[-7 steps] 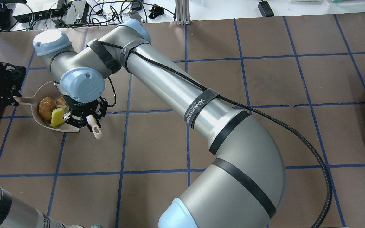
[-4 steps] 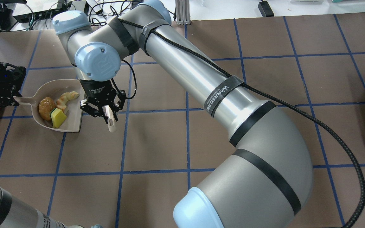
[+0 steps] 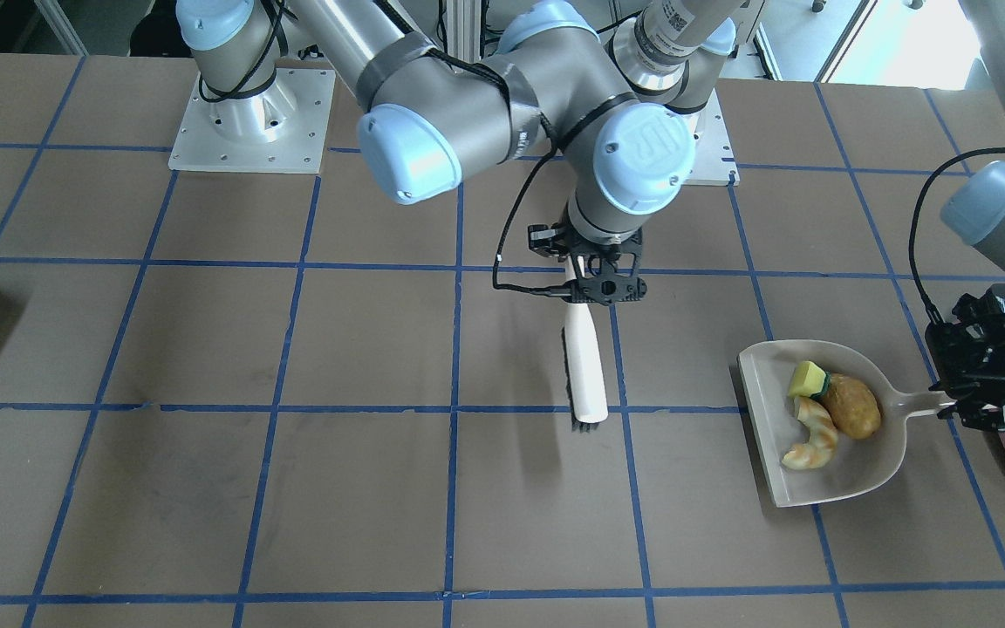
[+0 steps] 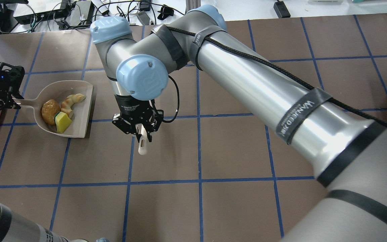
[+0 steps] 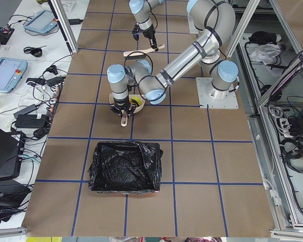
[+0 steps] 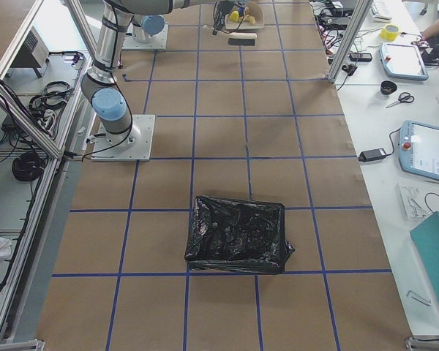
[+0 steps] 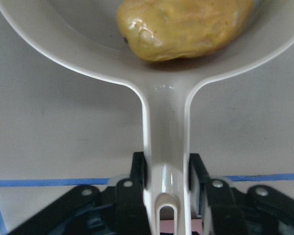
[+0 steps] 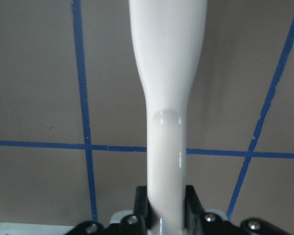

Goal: Sweep and dump trash in nearest bin
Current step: 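Tip the dustpan into the bin with the left gripper while the right arm withdraws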

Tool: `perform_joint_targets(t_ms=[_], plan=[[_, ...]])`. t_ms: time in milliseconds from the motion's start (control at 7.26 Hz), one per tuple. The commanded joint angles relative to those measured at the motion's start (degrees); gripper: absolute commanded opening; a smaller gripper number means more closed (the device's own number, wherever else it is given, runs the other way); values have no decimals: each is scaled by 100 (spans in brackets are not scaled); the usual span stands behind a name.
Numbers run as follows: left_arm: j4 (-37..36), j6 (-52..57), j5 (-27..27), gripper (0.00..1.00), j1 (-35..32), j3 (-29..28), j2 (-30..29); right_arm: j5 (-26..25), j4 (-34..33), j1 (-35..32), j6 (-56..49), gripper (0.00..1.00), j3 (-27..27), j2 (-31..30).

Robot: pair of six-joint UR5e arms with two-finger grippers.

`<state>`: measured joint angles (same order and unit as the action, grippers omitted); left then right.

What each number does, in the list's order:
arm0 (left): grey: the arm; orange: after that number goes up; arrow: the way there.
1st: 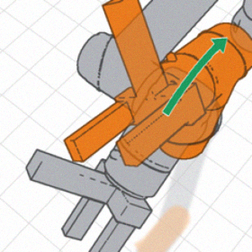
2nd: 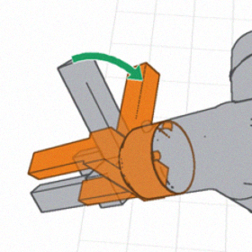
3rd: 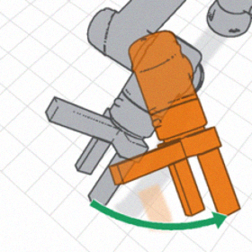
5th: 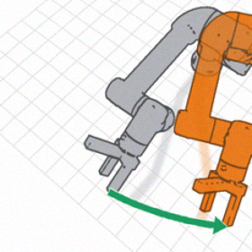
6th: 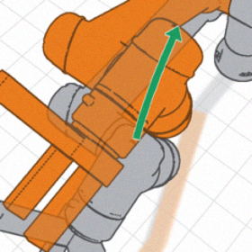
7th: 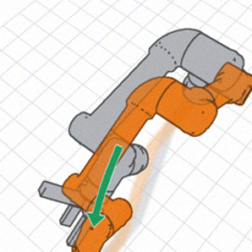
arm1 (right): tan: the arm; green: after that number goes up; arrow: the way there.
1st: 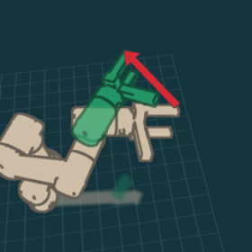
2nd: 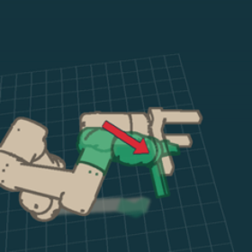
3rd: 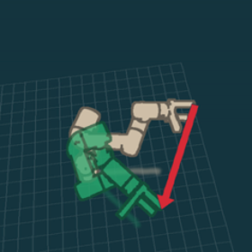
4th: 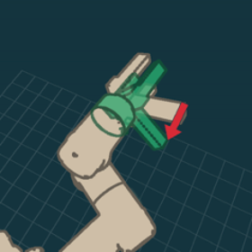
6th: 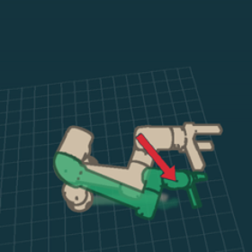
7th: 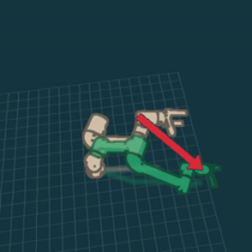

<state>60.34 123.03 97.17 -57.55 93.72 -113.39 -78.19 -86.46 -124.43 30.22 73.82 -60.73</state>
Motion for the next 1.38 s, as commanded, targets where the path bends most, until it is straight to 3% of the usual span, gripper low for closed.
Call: perform_joint_targets(t_ms=[0, 138, 413, 826, 1239], plan=[[747, 317, -214, 0, 234, -509, 54, -3, -1264, 435, -382, 0, 2356, -1287], [1265, 580, -285, 0, 488, -939, 37, -82, -1590, 498, -498, 0, 3000, -1640], [1892, 1168, -260, 0, 831, -1739, -77, -346, -1672, 533, -482, 0, 3620, -1968], [1929, 1416, -286, 0, 1350, -2496, -340, -285, -1663, 533, -456, 0, 3710, -1917], [1964, 1391, -329, 0, 1667, -3446, -989, -232, -1690, 533, -421, 0, 3728, -1758]])
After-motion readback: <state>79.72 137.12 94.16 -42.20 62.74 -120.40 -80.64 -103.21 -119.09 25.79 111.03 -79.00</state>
